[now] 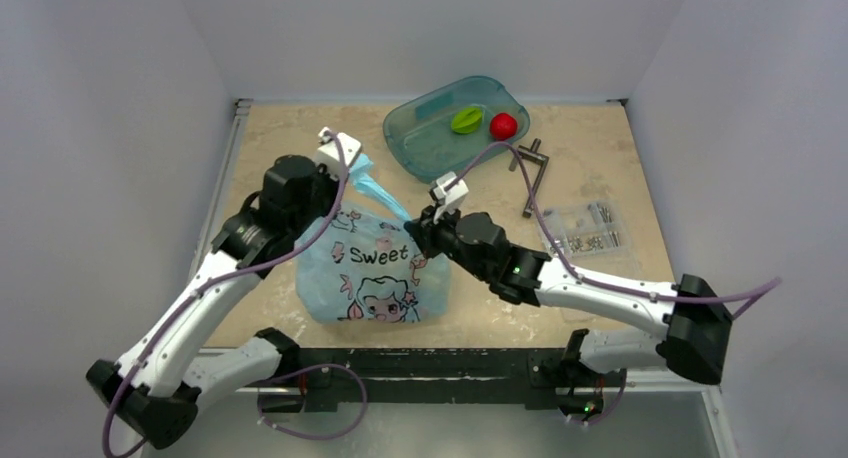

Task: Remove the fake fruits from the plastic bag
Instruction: Untie the plastic bag at the center of the board.

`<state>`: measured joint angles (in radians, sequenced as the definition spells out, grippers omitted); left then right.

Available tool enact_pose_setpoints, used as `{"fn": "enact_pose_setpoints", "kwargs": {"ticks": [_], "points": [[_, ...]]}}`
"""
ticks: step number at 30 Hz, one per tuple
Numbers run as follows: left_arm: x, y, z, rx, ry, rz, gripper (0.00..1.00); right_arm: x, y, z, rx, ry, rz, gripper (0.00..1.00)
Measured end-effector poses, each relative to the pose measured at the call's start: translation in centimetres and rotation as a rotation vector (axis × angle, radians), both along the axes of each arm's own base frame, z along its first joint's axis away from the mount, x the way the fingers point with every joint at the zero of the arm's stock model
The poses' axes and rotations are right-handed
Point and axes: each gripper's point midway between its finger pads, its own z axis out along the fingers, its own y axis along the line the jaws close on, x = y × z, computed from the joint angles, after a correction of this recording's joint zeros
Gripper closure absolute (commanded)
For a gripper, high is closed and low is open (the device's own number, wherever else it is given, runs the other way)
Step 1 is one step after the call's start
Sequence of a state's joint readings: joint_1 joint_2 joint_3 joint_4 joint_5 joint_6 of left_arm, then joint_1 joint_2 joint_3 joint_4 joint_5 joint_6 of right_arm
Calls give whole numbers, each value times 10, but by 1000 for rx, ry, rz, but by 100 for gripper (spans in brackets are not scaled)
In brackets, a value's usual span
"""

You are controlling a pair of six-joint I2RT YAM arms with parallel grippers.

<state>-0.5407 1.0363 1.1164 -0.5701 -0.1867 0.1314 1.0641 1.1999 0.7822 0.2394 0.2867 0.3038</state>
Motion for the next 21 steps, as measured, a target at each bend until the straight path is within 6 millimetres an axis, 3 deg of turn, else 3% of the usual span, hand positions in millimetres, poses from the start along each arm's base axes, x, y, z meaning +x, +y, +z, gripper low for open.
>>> {"fn": "enact_pose_setpoints", "kwargs": {"ticks": [3,7,12,14,16,18,21], "points": [[-13,24,31,-48,-145,70,100,19,20,13,18,11,-53,100],[-35,50,74,-128,-321,129,100,50,54,50,74,-21,-116,100],[-51,58,106,-220,-373,149,100,83,90,93,137,-83,-165,98],[-58,54,108,-265,-352,133,100,96,99,105,165,-107,-178,85],[-71,48,103,-331,-307,99,100,105,102,108,179,-122,-190,79],[-85,39,92,-395,-254,50,100,113,102,103,173,-126,-198,70],[-105,15,64,-498,-131,-47,100,118,103,89,151,-107,-190,47]]}}
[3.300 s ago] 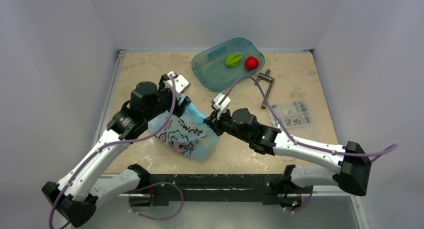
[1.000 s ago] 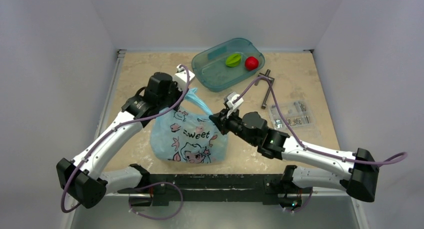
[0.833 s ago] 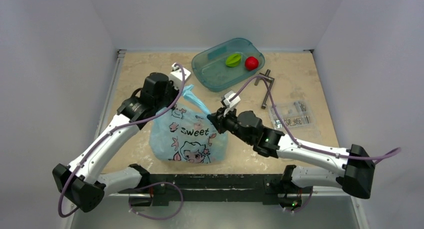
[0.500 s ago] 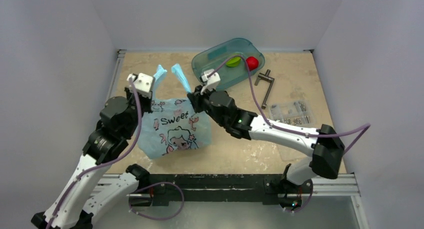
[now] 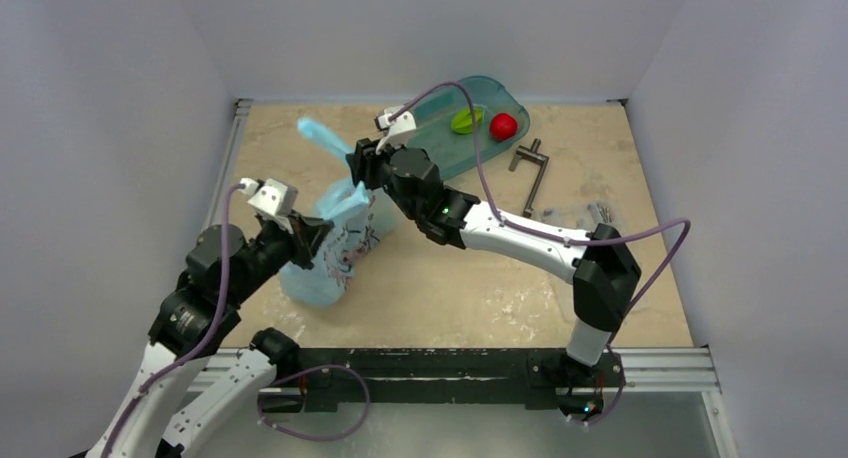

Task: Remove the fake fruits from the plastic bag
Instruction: Untie the plastic bag at the center of the board, then adjust the plastic bag at the center of the board.

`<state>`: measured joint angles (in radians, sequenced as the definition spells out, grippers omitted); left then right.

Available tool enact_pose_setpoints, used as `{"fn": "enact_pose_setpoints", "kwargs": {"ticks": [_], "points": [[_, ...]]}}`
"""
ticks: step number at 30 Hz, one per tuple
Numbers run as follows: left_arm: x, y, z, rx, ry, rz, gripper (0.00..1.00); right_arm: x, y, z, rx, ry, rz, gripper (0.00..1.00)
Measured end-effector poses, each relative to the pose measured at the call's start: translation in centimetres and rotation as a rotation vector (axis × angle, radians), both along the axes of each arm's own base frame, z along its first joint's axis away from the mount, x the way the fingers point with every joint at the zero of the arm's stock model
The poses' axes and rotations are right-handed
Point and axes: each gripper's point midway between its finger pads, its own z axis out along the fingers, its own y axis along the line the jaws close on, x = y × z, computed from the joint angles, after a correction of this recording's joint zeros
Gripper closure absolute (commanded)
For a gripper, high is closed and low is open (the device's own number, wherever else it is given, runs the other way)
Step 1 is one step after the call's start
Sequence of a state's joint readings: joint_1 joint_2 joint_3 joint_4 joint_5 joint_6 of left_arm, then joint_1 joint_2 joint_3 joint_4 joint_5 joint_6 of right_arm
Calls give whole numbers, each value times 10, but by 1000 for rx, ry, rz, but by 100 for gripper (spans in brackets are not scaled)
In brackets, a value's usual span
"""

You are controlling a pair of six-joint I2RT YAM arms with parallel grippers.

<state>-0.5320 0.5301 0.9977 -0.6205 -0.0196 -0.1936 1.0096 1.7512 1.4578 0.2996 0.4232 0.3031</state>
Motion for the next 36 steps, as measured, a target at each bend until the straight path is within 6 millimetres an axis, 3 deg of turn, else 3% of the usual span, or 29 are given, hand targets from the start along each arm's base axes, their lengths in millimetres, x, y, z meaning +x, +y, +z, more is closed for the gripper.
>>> {"fn": "enact_pose_setpoints", "kwargs": {"ticks": [4,6,8,10,13,18,20,22,24,29,32,33,34,36], "points": [[-14,-33,-60,-70,208,-143,100,-5,-5,-29,-61,91,17,13],[-23,-44,-88,-95,319,-186,100,-14,-11,-47,-102,156,32,4],[-31,-50,-103,-117,386,-216,100,-28,-23,-67,-143,236,43,1],[-39,-55,-108,-145,430,-246,100,-43,-40,-80,-175,307,44,1],[-47,-60,-104,-176,449,-284,100,-63,-60,-82,-173,375,49,1],[-58,-61,-106,-190,483,-313,96,-96,-69,-78,-70,437,144,1],[-61,-59,-110,-181,507,-308,87,-108,-64,-88,-39,462,207,1],[-63,-59,-114,-178,532,-307,70,-119,-56,-101,-12,494,273,1],[-64,-60,-119,-172,560,-306,59,-130,-50,-112,14,522,334,1],[-69,-57,-129,-119,653,-295,47,-150,-30,-127,76,568,478,1],[-70,-52,-112,-81,641,-291,41,-156,-18,-125,122,571,547,2],[-69,-50,-105,-72,627,-285,27,-159,-15,-123,136,571,566,2],[-68,-48,-96,-64,604,-281,7,-162,-12,-122,151,573,588,3],[-65,-42,-73,-50,540,-264,0,-166,-7,-123,167,577,615,3]]}}
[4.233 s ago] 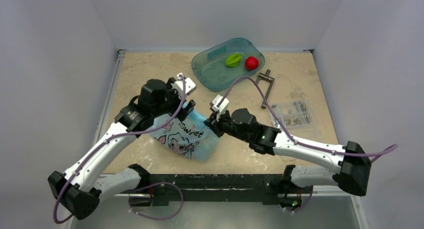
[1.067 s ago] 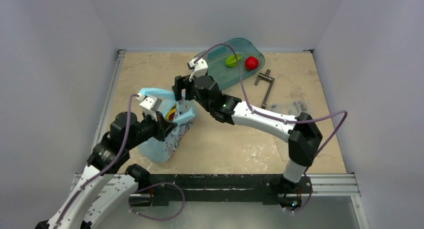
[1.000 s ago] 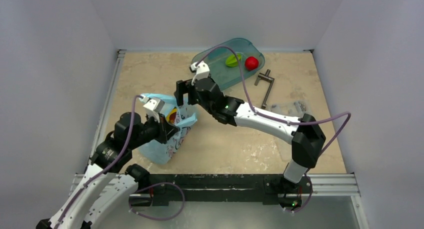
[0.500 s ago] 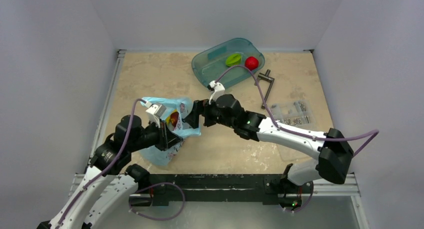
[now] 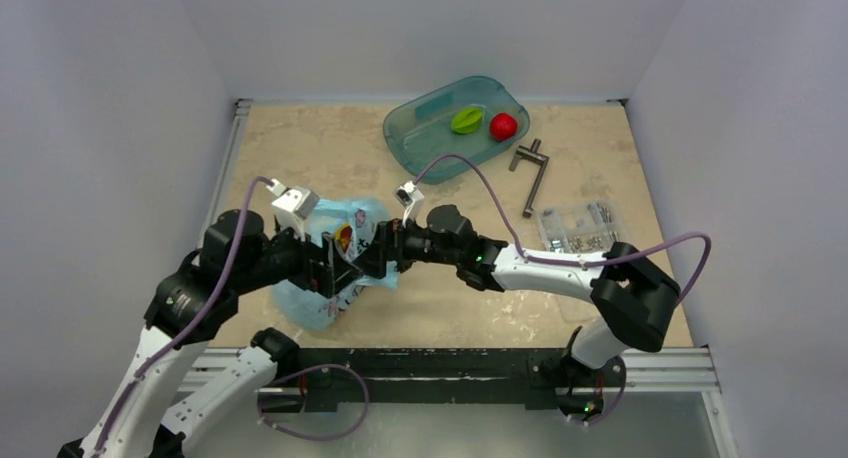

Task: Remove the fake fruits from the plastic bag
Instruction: Adjust the plastic bag at the center of the board.

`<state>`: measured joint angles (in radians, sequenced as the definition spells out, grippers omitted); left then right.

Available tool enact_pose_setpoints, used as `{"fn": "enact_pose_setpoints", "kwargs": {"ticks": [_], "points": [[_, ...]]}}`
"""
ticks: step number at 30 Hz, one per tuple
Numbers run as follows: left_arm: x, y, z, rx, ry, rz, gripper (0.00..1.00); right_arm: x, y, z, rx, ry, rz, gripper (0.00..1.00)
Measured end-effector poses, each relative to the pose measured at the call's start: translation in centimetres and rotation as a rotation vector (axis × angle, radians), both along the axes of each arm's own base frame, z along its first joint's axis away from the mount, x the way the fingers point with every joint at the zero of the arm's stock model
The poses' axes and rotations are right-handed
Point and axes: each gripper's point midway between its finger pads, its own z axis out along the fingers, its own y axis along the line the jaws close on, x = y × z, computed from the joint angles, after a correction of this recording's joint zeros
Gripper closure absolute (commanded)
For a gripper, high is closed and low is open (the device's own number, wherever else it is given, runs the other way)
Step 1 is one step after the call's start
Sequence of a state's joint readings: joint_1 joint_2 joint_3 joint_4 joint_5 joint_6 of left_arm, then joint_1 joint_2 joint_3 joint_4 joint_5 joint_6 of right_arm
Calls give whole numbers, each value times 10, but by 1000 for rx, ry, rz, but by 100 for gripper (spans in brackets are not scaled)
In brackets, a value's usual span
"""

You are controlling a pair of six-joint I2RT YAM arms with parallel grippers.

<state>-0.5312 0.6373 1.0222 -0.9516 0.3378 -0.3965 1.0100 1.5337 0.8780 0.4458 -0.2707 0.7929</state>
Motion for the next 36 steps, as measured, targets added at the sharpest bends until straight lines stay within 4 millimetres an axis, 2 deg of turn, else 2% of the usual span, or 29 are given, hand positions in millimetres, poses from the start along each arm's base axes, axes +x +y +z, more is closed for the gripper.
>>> {"fn": "enact_pose_setpoints", "kwargs": {"ticks": [4,7,11,19,20,22,23,27,30,33,34,36], "points": [[9,18,45,18,-131,85,0,-5,6,-4,15,15,24,2],[23,34,58,64,-188,186,0,-7,6,-4,15,15,33,1],[48,48,49,154,-185,305,0,-6,6,-5,9,14,34,1],[111,59,27,336,-171,466,0,5,18,3,13,-8,17,1],[119,62,22,362,-165,483,3,7,20,3,13,-11,16,1],[135,68,13,410,-146,517,16,13,26,6,10,-20,5,4],[141,71,8,430,-133,528,27,16,28,6,8,-23,-3,11],[160,85,-7,492,-93,557,54,29,35,4,-17,-49,-36,34],[166,89,-4,516,-108,546,75,42,41,-4,-53,-82,-65,59],[174,87,13,516,-157,530,77,52,45,-14,-107,-116,-83,84],[177,86,20,509,-175,529,74,56,46,-15,-121,-135,-86,90],[181,84,35,494,-206,530,58,65,49,-15,-155,-182,-96,98]]}}
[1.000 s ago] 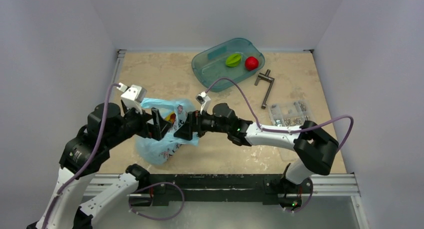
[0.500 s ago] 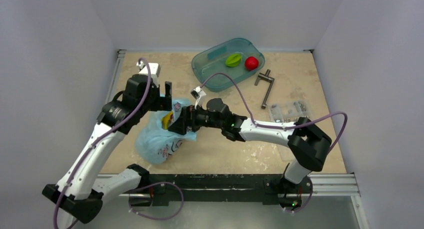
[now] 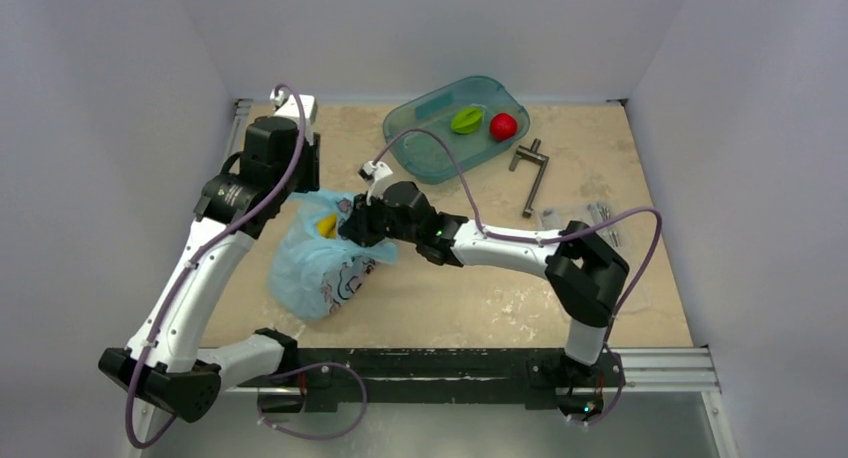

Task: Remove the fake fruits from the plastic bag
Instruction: Adjust the plastic bag at the center of the board.

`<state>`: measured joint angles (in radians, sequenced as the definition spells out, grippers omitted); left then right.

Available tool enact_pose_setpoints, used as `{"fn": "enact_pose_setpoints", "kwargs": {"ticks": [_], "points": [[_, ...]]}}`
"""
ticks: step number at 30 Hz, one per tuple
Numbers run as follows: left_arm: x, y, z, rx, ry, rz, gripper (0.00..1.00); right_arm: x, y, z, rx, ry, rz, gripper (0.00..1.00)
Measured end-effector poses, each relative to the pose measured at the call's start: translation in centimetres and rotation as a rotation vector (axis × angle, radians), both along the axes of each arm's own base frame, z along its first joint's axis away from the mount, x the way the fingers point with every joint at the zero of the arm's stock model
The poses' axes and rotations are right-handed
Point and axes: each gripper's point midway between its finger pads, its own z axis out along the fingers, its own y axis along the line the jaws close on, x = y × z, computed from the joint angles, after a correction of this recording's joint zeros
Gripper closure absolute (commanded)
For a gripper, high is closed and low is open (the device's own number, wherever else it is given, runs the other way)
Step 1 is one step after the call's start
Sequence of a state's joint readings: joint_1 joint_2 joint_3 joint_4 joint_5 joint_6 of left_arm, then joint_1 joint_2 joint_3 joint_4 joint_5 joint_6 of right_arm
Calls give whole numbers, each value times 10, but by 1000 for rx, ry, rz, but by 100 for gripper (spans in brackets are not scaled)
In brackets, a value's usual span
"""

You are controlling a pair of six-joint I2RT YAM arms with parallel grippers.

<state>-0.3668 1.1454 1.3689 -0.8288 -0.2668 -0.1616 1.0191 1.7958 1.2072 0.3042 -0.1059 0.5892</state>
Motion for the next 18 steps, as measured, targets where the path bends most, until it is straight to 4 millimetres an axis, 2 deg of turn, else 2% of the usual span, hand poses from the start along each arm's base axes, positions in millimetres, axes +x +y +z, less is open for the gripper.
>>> {"fn": "enact_pose_setpoints", "kwargs": {"ticks": [3,7,13,16,18], "points": [[-2,0,14,-13,-35,-9,40,15,4,11,-34,-103,-1,100],[-22,4,25,-40,-67,-22,28,34,13,44,-35,-260,38,100],[-81,28,43,-99,-176,3,24,70,21,89,10,-414,133,100],[-105,36,51,-139,-232,12,23,80,24,97,9,-455,175,100],[-115,39,48,-162,-243,19,22,78,26,94,-6,-470,217,100]]}}
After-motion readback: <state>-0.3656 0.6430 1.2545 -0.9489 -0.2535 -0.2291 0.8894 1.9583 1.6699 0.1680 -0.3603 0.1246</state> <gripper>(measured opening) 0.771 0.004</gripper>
